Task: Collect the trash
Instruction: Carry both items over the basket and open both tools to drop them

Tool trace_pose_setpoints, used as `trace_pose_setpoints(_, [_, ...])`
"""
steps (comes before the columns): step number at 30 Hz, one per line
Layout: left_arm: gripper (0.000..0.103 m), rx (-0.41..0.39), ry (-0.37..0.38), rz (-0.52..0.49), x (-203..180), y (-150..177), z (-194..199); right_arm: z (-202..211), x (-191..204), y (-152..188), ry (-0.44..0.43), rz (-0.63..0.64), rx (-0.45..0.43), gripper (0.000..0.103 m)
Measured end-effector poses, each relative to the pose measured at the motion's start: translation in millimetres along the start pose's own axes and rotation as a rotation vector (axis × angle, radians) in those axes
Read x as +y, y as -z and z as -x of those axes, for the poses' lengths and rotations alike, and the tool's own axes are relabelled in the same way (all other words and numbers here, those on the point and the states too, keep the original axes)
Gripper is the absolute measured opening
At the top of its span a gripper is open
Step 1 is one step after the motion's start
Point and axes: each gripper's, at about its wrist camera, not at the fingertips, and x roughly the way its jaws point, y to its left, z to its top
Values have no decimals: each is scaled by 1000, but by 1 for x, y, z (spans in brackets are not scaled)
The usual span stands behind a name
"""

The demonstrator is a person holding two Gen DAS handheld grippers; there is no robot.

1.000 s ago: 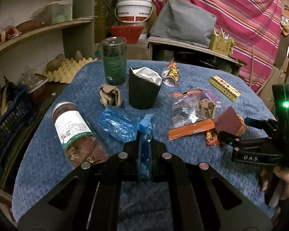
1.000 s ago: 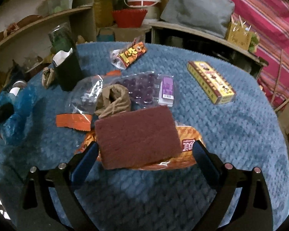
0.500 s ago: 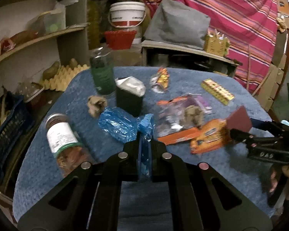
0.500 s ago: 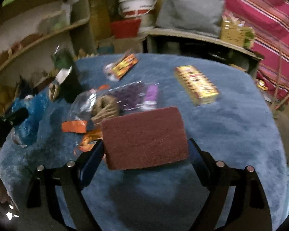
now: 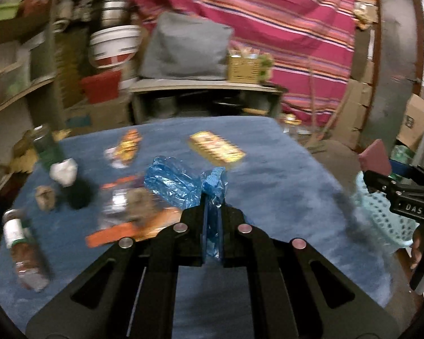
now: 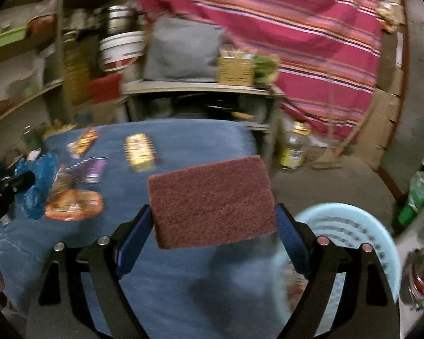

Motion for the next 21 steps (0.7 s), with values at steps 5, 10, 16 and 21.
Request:
trace_pose_setpoints(5, [4, -4, 84, -90, -81, -5, -13, 16, -72, 14, 108, -64, -9, 85])
trace_pose_setpoints(10, [4, 3, 178, -141, -149, -4, -21, 27, -137, 33, 188, -144, -7, 85])
trace_pose_setpoints(16, [4, 5, 278, -180, -212, -2, -33, 32, -179, 54, 236, -188, 5, 85])
trace_pose_setpoints(21, [4, -15, 328, -223, -254, -2, -38, 33, -198, 62, 261, -201, 9, 85])
